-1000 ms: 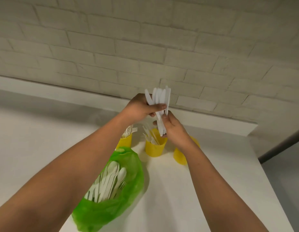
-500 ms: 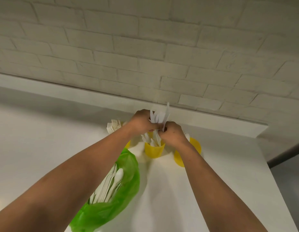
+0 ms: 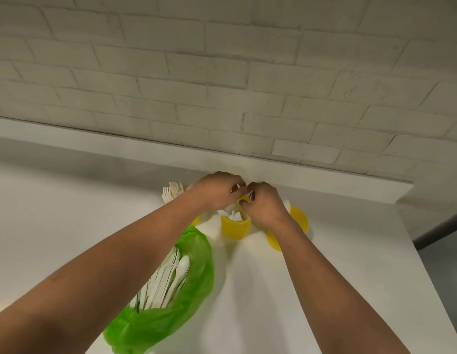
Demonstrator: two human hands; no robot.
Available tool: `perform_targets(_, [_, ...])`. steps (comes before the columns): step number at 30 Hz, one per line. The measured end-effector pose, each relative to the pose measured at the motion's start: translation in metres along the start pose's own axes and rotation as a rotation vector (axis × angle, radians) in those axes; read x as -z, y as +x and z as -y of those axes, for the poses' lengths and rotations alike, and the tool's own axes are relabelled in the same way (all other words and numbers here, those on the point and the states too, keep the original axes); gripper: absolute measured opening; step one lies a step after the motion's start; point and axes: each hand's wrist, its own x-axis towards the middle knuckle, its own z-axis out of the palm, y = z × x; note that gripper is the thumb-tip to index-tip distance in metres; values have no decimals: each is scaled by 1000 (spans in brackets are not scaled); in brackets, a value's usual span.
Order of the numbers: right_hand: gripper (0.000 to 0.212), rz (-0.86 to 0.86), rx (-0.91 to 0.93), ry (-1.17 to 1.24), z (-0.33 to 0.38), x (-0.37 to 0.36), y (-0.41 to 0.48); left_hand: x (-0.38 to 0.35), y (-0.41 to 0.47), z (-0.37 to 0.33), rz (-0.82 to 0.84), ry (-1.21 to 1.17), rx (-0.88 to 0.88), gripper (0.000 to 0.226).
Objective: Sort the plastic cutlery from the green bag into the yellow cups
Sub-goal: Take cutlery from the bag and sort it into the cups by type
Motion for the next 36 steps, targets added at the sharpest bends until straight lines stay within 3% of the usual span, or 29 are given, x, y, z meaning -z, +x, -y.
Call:
perform_targets(7, [19,-115,-47,183,-5,-1,-17,-10,-18,11,-302,-18,-13,37])
perform_targets(11, [22,-235,-22,197,-4,-7,-22,-12,-26,19,-309,-54,50,43])
perform_targets(15, [29,-309,20,218,7,-10,-25,-1,-38,15,-325,-49,-29,41])
perform_targets(20, [23,-596,203,327,48,6,-55,27,-96,10,-579,-355,20,34])
perform_targets(22, [23,-505,314,413,69,10,-81,24,-136,15,-626,-545,80,27])
perform_targets(24, [26,-267,409,436,85,-2,-109,8,-178,26,-605,-680,157,21])
perform_targets(29, [25,350,423,230,83,-85,-143,-58,-245,69,-381,-534,317,18])
perform_targets(32, [26,517,383,58,76,-120,-153,-85,-259,88,-208,-445,315,18])
perform_targets(36, [33,567,232,-206,76,-134,-155,-91,-265,95,-108,-239,389,21])
